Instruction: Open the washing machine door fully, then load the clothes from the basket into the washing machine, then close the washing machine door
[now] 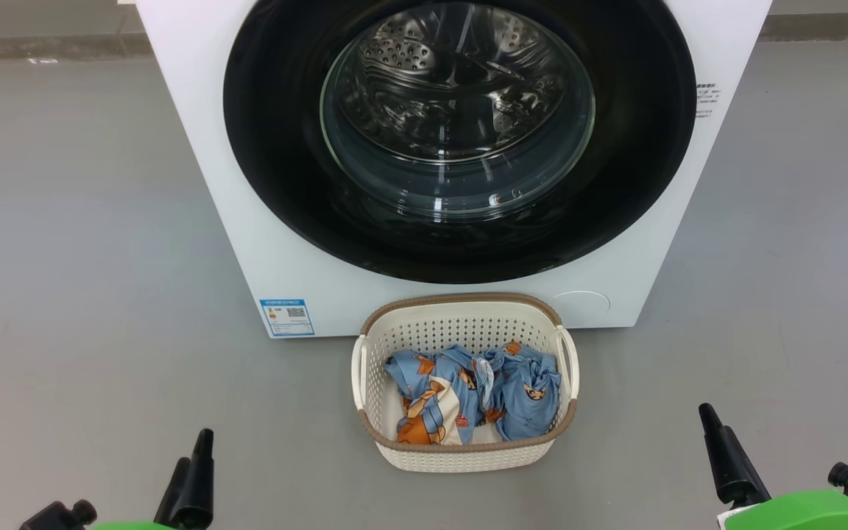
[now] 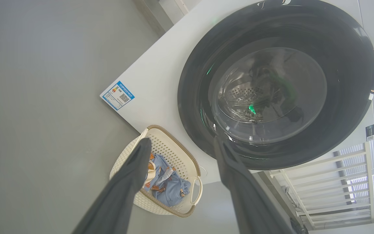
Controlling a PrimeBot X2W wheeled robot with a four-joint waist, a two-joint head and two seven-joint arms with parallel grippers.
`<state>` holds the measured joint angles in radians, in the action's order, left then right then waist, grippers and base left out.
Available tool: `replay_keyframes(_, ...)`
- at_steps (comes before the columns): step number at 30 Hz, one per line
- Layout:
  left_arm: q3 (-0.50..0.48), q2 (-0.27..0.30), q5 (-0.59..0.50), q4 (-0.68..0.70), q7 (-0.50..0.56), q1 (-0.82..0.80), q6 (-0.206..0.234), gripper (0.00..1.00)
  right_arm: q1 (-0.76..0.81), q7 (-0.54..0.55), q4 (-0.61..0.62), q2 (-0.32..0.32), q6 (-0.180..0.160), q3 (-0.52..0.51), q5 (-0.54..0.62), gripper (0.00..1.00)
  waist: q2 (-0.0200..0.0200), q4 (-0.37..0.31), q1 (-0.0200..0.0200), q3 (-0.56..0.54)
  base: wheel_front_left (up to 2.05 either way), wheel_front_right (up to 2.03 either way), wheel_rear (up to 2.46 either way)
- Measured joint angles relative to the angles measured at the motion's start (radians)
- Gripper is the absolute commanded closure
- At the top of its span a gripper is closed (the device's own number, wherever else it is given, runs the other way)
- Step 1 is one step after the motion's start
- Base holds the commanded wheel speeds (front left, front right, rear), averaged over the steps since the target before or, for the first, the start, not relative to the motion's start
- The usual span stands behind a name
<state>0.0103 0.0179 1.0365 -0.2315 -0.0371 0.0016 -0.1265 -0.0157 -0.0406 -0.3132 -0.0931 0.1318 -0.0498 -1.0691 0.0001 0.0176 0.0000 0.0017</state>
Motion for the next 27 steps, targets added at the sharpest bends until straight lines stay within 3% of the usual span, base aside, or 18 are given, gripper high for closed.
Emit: replay_keyframes(27,0.046,0.004,-0.289,0.046,-0.079,0.019,0.0,0.0,0.016,-0.076,0.013,-0.017,0.0,0.008,0.296,0.0,0.0,0.009,0.0,-0.001,0.0,0.0,0.0)
